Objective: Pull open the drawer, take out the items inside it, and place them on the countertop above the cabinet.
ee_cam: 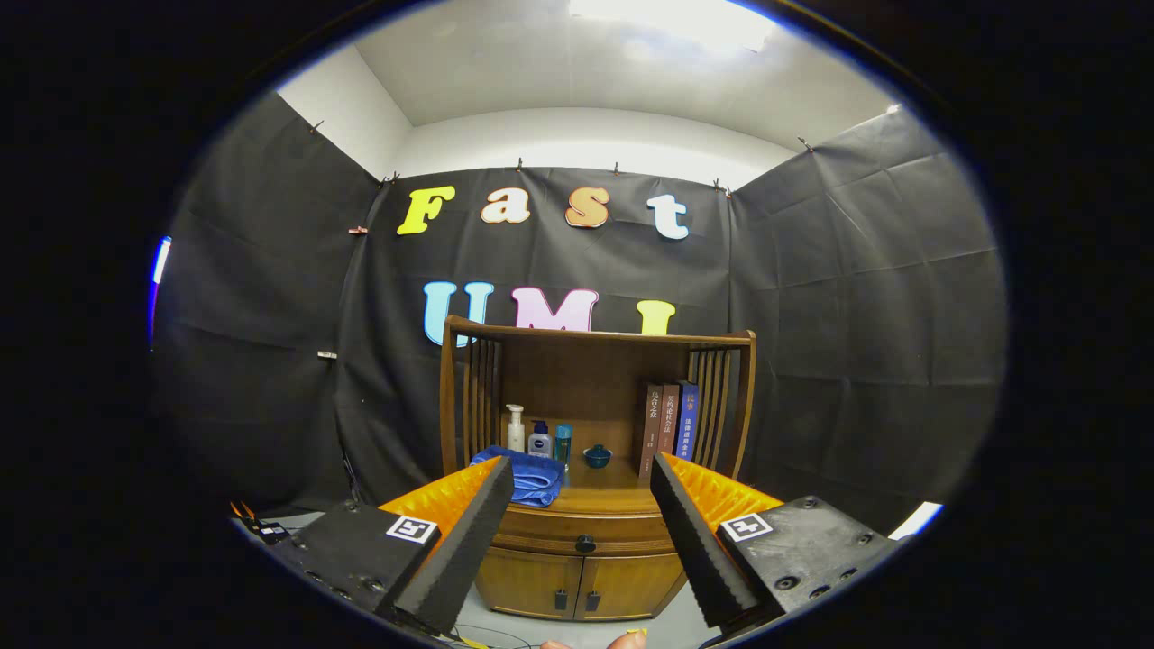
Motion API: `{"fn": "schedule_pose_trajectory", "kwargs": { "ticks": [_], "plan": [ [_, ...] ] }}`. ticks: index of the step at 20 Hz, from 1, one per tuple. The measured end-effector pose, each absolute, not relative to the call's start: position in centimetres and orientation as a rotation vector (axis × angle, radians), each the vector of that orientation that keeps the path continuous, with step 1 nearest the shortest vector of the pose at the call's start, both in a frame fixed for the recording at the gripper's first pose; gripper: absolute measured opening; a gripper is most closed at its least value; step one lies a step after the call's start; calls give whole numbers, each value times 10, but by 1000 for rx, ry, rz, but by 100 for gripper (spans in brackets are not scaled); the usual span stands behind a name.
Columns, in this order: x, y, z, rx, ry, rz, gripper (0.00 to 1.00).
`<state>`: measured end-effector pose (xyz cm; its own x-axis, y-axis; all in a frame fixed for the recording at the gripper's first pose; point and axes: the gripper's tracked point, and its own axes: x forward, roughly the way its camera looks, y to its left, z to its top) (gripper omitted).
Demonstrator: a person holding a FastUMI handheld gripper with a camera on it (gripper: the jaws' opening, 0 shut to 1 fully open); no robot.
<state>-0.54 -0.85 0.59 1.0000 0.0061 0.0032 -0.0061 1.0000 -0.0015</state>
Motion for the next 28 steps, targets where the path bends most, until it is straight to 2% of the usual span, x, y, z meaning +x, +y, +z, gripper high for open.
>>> {"fn": "schedule_pose_trajectory", "kwargs": {
  "ticks": [15, 20, 28],
  "plan": [
    [-5, -10, 19, -7, -7, 13, 98],
    [22, -11, 19, 2, -28, 27, 99],
    [83, -16, -56, -7, 16, 50, 98]
  ]
}}
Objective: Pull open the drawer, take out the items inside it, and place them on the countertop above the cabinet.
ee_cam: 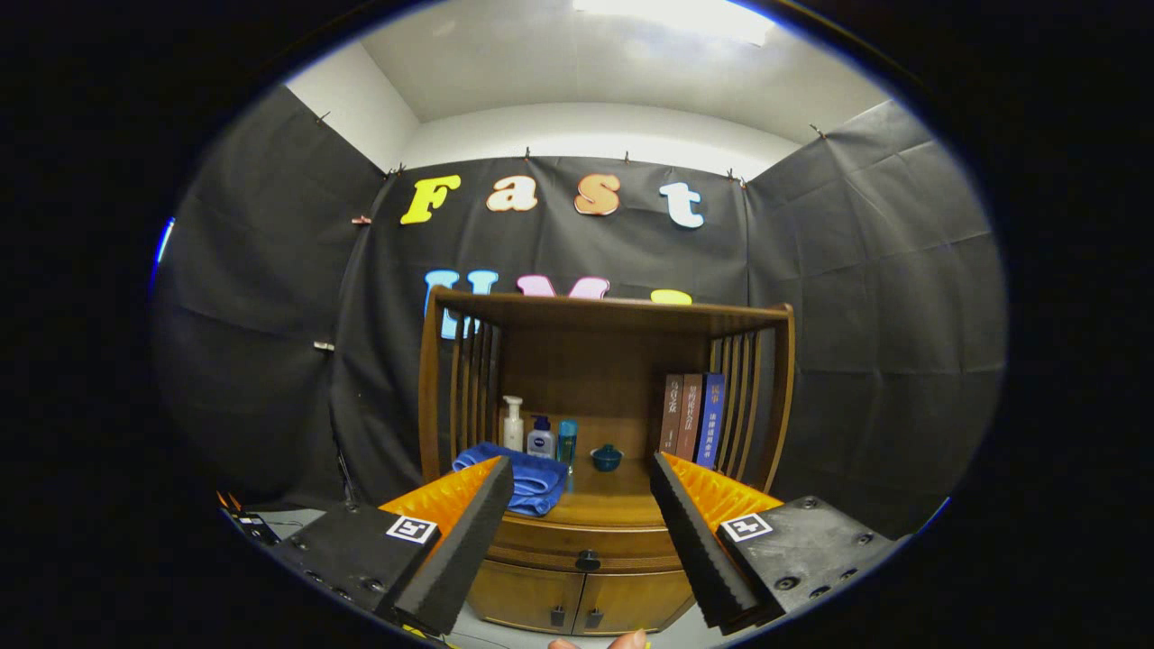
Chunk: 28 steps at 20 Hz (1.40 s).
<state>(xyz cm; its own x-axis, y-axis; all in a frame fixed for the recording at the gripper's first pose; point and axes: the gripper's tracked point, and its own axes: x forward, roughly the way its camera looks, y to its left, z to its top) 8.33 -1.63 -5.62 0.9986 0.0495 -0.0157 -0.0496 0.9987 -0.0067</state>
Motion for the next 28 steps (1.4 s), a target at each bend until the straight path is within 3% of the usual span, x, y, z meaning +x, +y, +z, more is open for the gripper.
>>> {"fn": "schedule_pose_trajectory", "kwargs": {
  "ticks": [12, 23, 28],
  "plan": [
    [156, -14, -261, 18, 263, 9, 99],
    [224, -27, -372, 68, 382, -16, 99],
    [234, -28, -370, 71, 361, -24, 57]
  ]
}}
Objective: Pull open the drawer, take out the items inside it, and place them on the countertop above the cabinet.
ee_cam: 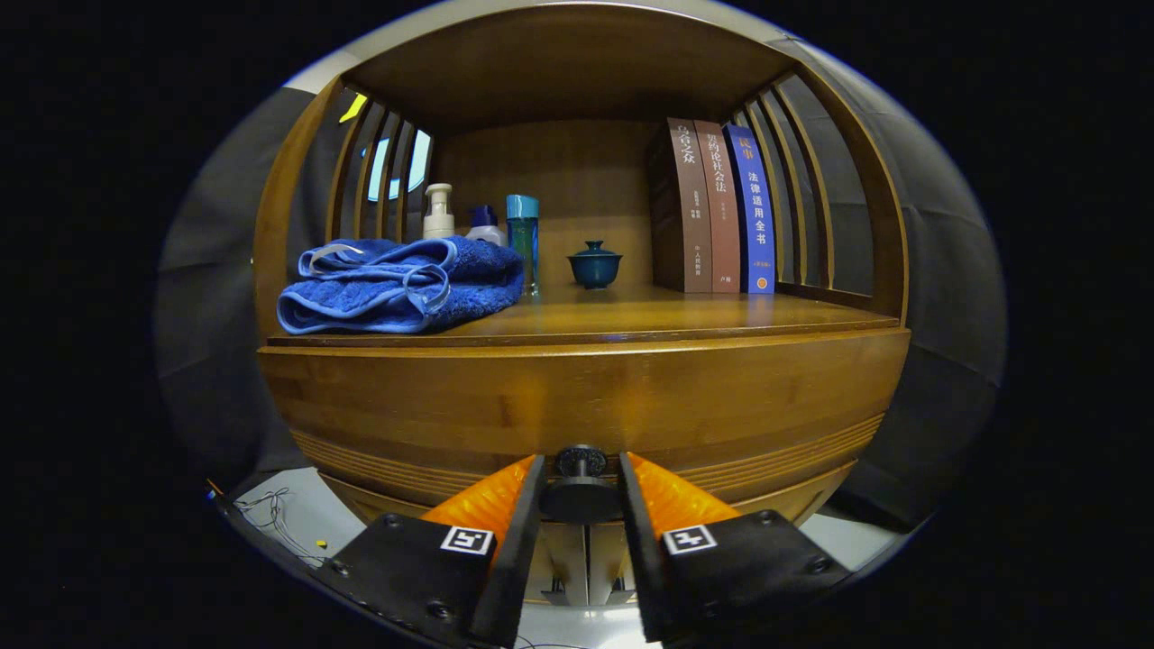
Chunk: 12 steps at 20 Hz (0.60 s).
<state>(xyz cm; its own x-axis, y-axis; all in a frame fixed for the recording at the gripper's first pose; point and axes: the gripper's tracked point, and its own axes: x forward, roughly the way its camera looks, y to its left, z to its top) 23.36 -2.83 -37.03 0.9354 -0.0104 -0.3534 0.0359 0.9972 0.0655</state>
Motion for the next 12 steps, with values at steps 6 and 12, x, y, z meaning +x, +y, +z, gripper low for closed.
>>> {"fn": "schedule_pose_trajectory", "kwargs": {
  "ticks": [6, 12],
  "plan": [
    [231, -27, -372, 93, 381, -19, 27],
    [188, -29, -364, 92, 390, -23, 27]
  ]
}}
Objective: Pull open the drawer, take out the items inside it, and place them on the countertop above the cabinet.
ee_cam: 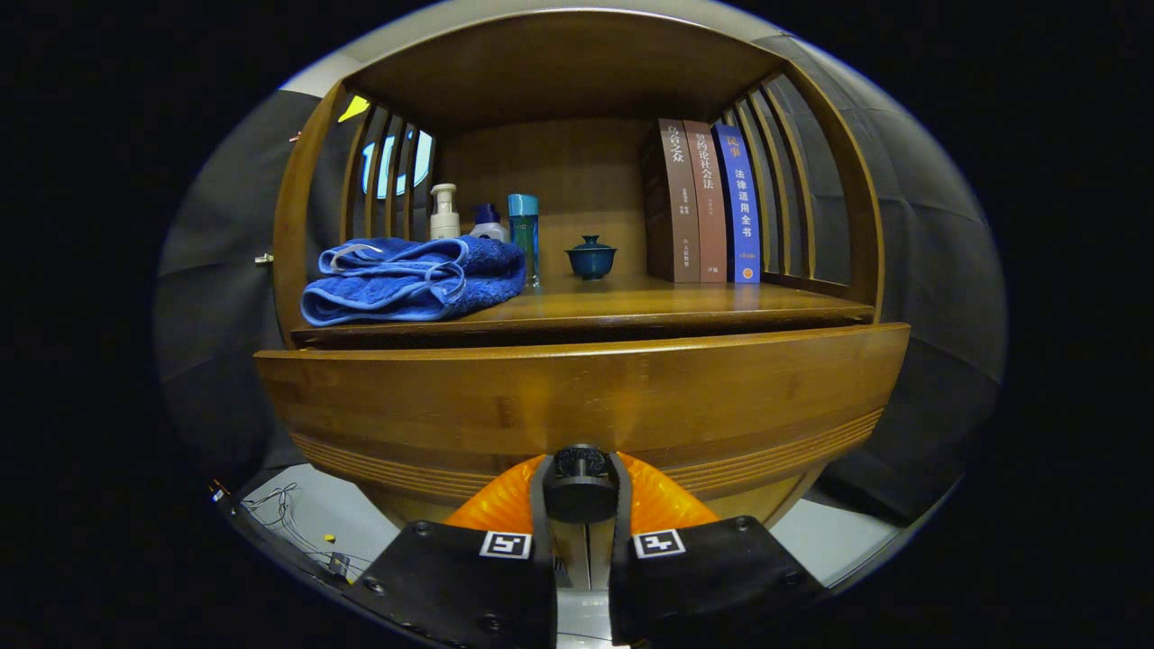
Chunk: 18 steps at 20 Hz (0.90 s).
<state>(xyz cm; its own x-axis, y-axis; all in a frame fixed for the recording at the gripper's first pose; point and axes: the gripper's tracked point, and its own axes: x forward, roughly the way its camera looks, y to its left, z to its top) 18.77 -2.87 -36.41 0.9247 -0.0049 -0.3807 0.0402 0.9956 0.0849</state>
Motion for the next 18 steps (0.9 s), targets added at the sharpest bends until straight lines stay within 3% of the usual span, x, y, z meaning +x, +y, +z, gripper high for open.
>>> {"fn": "schedule_pose_trajectory", "kwargs": {
  "ticks": [8, 18],
  "plan": [
    [124, -29, -353, 101, 386, -14, 27],
    [99, -27, -356, 89, 383, 0, 27]
  ]
}}
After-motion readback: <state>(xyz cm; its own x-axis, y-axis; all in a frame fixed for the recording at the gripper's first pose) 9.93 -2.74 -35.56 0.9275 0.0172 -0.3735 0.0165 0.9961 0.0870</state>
